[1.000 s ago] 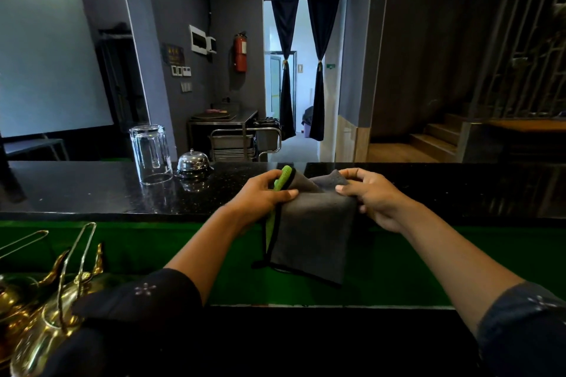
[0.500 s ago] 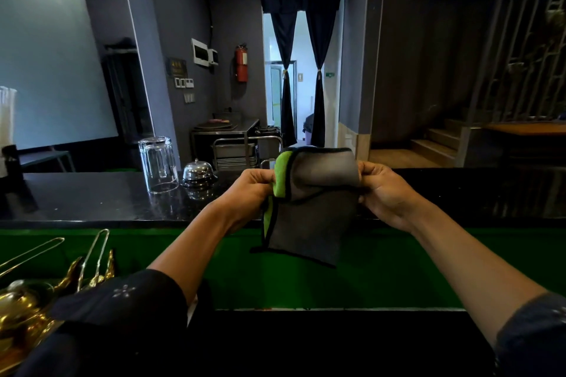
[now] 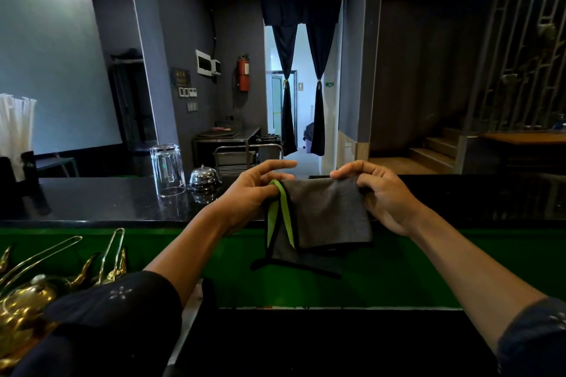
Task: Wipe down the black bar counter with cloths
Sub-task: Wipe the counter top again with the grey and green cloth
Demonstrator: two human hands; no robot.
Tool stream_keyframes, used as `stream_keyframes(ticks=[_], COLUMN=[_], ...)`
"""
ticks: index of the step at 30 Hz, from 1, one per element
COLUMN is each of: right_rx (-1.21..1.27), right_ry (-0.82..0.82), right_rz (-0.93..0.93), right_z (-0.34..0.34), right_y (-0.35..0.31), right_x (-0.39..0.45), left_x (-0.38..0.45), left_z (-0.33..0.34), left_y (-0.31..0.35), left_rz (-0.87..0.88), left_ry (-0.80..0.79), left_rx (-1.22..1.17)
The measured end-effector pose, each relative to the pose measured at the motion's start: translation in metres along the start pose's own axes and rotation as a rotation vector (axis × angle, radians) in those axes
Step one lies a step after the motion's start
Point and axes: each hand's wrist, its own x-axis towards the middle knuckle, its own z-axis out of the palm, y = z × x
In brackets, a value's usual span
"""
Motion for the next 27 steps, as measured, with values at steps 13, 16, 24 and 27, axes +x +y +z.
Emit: stream_keyframes(ticks=[13, 16, 24, 27], right_rx=[-0.535, -0.523, -0.384, -0.290], right_ry=[0.147, 0.130, 0.103, 0.091], right_rz=[-0.121, -0.096, -0.149, -0.121], right_z=[-0.003, 0.000, 0.000, -0.004], right_y=[-0.027, -0.029, -0.041, -0.041], right_x=[0.003, -0.002, -0.014, -0.016], left_x=[-0.010, -0.016, -0.029, -0.032], left_z=[0.000, 0.003, 0.003, 0.004], left_y=[0.031, 0.033, 0.041, 0.045], left_rz=[0.296, 0.246, 0.231, 0.133], left_ry=[0.258, 0.228, 0.111, 0.083], left_rx=[0.996, 0.825, 0.478, 0.270])
